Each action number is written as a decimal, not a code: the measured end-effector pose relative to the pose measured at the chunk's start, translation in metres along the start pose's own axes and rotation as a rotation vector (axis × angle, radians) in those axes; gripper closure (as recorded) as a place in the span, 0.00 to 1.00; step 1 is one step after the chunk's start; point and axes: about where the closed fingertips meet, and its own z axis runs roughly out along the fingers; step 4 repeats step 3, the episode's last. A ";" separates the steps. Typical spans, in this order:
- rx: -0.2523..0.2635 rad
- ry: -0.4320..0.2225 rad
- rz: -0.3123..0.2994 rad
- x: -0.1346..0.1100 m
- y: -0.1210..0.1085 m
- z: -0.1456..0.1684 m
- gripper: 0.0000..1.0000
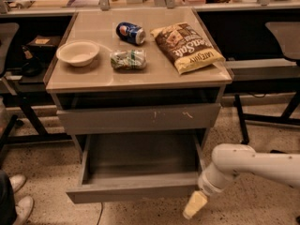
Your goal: Open middle drawer
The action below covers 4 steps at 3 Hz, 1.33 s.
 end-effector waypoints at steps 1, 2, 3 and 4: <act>0.000 0.003 0.004 0.001 0.000 -0.001 0.00; -0.004 0.038 0.053 0.038 0.023 -0.016 0.00; -0.004 0.038 0.053 0.038 0.023 -0.016 0.00; -0.004 0.038 0.053 0.038 0.023 -0.016 0.00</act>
Offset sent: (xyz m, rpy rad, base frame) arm -0.1270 -0.0598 0.0378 -0.0959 0.1190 -0.1182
